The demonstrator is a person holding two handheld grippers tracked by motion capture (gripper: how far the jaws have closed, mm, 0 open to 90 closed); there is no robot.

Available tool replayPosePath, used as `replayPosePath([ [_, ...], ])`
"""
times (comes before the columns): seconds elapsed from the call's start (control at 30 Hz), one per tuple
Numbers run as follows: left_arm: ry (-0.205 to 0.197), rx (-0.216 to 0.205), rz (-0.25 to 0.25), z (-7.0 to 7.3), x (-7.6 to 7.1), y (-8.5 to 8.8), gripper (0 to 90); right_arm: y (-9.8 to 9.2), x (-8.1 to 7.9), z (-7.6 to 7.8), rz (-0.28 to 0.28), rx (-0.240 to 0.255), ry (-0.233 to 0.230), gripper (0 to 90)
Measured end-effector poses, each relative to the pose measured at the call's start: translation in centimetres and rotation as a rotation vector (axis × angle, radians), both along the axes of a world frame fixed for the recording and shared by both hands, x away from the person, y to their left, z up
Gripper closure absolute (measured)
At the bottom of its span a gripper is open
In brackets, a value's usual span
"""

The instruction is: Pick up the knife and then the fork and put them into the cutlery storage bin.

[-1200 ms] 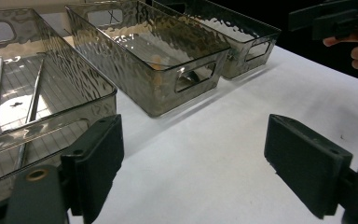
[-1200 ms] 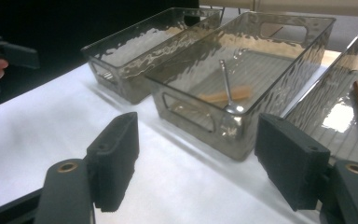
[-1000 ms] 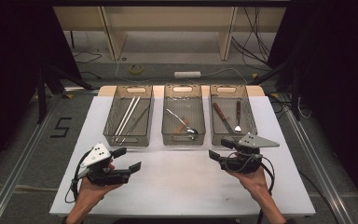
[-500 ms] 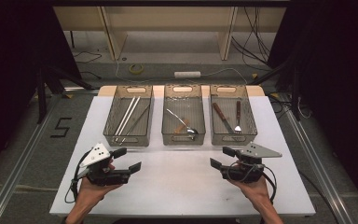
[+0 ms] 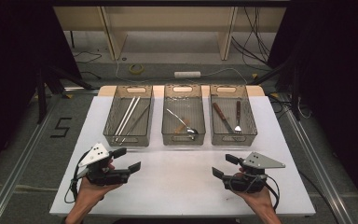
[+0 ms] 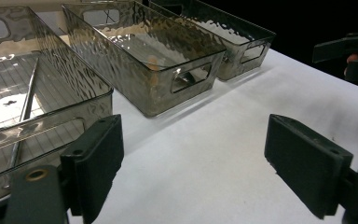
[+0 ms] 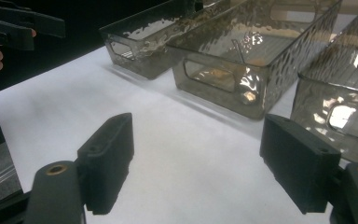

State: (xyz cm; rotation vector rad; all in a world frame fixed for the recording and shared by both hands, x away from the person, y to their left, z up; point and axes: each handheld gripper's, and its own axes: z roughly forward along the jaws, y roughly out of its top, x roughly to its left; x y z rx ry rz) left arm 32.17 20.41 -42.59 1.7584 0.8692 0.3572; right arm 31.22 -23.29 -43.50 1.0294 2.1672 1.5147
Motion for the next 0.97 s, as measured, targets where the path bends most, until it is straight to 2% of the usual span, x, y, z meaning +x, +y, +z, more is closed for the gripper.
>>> replayPosePath([
  [0.1, 0.000, 0.002, 0.000, -0.01, 0.01, 0.00, 19.0, -0.27, -0.16, -0.02, -0.014, 0.003, 0.014, 25.1],
  [0.97, 0.000, 0.003, -0.002, -0.01, 0.01, -0.05, 19.0, -0.40, -0.26, 0.14, -0.023, 0.000, 0.003, 23.8],
])
